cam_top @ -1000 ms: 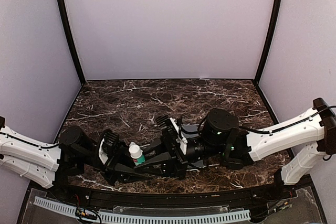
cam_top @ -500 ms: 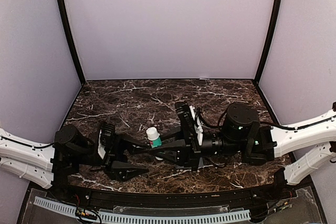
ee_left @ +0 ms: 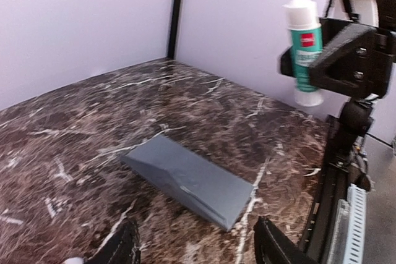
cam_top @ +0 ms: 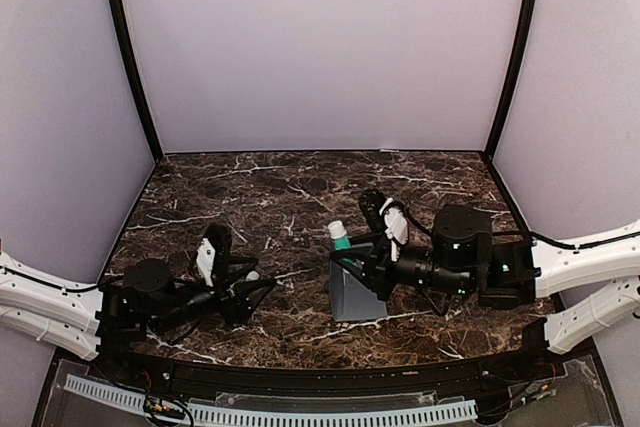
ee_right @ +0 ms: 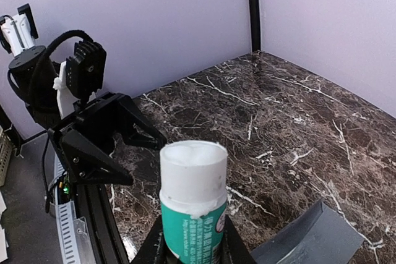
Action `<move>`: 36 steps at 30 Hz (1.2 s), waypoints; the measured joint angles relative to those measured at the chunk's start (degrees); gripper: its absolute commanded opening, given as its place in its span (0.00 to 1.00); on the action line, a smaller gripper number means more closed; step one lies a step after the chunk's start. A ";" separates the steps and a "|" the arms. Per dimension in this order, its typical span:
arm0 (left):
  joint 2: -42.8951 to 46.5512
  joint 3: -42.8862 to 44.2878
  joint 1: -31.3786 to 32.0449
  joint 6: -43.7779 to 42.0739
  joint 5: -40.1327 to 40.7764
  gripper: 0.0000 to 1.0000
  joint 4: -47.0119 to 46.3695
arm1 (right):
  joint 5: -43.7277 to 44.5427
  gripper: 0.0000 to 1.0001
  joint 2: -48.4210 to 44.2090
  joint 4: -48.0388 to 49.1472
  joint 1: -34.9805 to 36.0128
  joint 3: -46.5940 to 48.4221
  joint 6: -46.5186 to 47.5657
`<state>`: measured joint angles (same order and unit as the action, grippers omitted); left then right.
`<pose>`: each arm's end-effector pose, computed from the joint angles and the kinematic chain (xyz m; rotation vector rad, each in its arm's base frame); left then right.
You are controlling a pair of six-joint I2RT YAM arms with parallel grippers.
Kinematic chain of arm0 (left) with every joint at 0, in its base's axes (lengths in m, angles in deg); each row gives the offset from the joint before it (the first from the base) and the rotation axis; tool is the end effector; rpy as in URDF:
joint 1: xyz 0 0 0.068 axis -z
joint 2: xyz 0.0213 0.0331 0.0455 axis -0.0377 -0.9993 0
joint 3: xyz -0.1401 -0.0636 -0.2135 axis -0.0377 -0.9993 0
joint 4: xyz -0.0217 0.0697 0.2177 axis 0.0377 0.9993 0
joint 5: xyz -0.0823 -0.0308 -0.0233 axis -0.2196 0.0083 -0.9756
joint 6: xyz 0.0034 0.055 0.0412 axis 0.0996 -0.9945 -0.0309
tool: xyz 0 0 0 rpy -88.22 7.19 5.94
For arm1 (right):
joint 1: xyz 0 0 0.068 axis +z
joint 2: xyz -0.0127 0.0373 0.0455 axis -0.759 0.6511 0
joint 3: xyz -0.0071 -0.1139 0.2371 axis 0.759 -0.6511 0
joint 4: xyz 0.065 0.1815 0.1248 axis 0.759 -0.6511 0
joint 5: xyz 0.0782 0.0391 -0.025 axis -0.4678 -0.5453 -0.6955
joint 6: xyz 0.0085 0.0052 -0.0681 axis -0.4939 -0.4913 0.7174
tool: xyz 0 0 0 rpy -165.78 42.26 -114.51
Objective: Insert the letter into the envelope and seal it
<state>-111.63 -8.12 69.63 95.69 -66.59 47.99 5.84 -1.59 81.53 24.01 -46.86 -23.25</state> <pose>0.0768 -0.1863 0.2323 0.6399 1.5260 -0.9114 0.0840 0.2514 0.2862 -0.8386 1.6314 0.9349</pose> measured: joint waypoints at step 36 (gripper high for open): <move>-27.89 -4.79 -14.82 8.81 7.45 0.50 -2.40 | 1.25 0.00 7.96 -12.96 -0.70 0.83 0.59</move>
<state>-139.52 -12.90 54.81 104.50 -59.14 45.59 7.09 6.37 68.57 23.31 -46.02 -22.66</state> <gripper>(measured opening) 0.527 0.208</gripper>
